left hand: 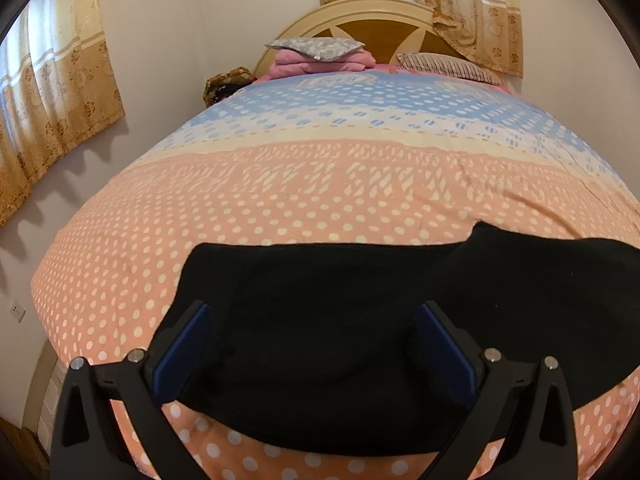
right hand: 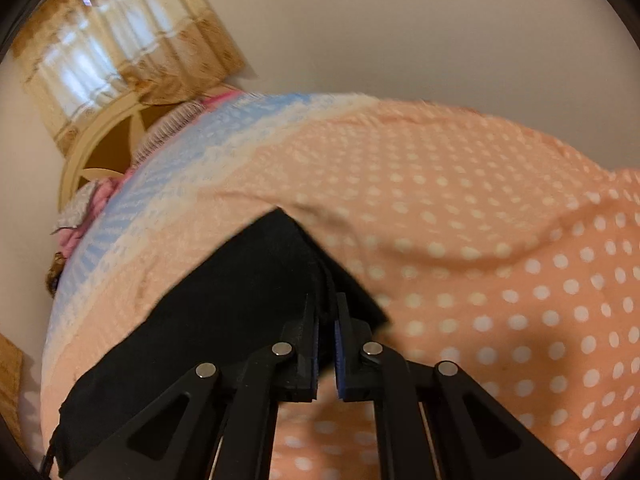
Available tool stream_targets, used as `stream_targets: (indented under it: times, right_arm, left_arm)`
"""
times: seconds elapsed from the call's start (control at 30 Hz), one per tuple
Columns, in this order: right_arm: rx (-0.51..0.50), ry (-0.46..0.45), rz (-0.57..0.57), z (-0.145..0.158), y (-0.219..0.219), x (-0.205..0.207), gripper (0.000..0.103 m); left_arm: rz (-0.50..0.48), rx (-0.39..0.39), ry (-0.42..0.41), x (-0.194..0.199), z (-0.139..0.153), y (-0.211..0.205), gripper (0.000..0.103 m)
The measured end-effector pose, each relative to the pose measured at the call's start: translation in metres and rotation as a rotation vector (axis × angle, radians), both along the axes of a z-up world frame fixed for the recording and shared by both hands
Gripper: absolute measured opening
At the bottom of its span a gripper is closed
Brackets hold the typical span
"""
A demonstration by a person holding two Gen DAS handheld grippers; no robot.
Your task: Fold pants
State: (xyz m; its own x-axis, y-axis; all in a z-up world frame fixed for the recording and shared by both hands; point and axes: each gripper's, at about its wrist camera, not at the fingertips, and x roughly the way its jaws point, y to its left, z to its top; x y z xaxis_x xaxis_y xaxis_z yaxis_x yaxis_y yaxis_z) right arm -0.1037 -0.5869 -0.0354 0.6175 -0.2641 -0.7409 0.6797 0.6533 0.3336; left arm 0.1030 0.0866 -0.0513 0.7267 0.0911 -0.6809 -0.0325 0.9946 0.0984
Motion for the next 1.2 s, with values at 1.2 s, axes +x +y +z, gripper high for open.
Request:
stream_targets:
  times: [1.2]
  right_arm:
    - [-0.379, 0.117, 1.060, -0.016, 0.397, 0.142, 0.019]
  left_arm:
    - [-0.049, -0.036, -0.019, 0.027, 0.016, 0.062, 0.103]
